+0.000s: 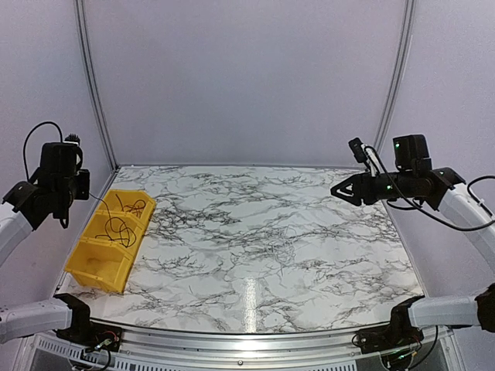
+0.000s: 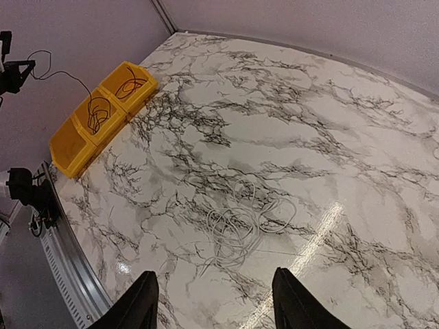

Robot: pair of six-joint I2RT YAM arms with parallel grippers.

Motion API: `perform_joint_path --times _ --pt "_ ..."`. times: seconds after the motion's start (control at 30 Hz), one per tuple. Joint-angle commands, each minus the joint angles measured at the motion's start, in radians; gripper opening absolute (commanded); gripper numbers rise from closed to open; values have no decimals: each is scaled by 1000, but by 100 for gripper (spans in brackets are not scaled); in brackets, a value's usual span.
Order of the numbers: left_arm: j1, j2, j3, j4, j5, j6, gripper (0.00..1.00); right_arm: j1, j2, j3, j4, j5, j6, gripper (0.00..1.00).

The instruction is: Untangle the cables

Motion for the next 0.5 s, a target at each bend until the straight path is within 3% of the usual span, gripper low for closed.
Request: perform_joint_path --times 0.0,0.23,0.37,0.47 --pt "38 -26 -11 14 12 13 0 -14 -26 -10 5 7 1 57" --pt "37 -33 -32 -50 78 -69 0 -13 -29 -9 -3 12 -4 57" --pt "49 -46 -39 -64 -42 1 0 -12 -34 -18 -6 13 -4 57" --pt "78 -37 -23 -56 -26 71 0 -14 -31 -19 -7 16 -4 57"
